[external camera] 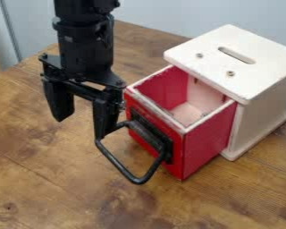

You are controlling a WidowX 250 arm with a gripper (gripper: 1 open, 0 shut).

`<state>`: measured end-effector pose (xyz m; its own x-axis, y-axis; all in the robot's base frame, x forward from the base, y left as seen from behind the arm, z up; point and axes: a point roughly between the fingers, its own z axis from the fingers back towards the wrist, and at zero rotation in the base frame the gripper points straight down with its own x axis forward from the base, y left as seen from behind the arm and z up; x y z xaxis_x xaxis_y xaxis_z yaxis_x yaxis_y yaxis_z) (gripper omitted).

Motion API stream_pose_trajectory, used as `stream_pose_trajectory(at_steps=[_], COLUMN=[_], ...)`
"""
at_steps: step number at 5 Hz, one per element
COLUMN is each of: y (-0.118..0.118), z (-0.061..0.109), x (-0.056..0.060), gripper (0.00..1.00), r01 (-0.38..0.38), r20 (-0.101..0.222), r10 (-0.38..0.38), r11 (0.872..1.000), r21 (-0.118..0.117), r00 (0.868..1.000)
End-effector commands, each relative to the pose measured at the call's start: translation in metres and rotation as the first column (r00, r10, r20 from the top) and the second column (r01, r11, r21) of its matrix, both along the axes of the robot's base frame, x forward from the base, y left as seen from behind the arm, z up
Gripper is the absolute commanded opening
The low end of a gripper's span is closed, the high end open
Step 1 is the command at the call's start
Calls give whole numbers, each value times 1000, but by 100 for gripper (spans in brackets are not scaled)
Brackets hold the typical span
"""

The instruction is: Close the drawer

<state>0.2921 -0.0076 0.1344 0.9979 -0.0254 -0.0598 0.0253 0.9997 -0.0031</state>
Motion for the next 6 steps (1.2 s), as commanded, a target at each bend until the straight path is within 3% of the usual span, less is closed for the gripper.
stream_pose_trajectory(at_steps=[1, 2, 3, 4, 6], y=[-4, -17, -24, -26, -30], z=[-8, -27, -43, -49, -58], x=[1, 3, 13, 23, 42], gripper=[100, 100, 100, 100, 100], r01=[10, 47, 68, 77, 92], r20=[159, 249, 236, 213, 203], r10=[-11, -47, -67, -74, -90], r11=[1000, 999, 998, 997, 996], r21=[3, 5, 2, -4, 1], r00=[987, 967, 969, 974, 975])
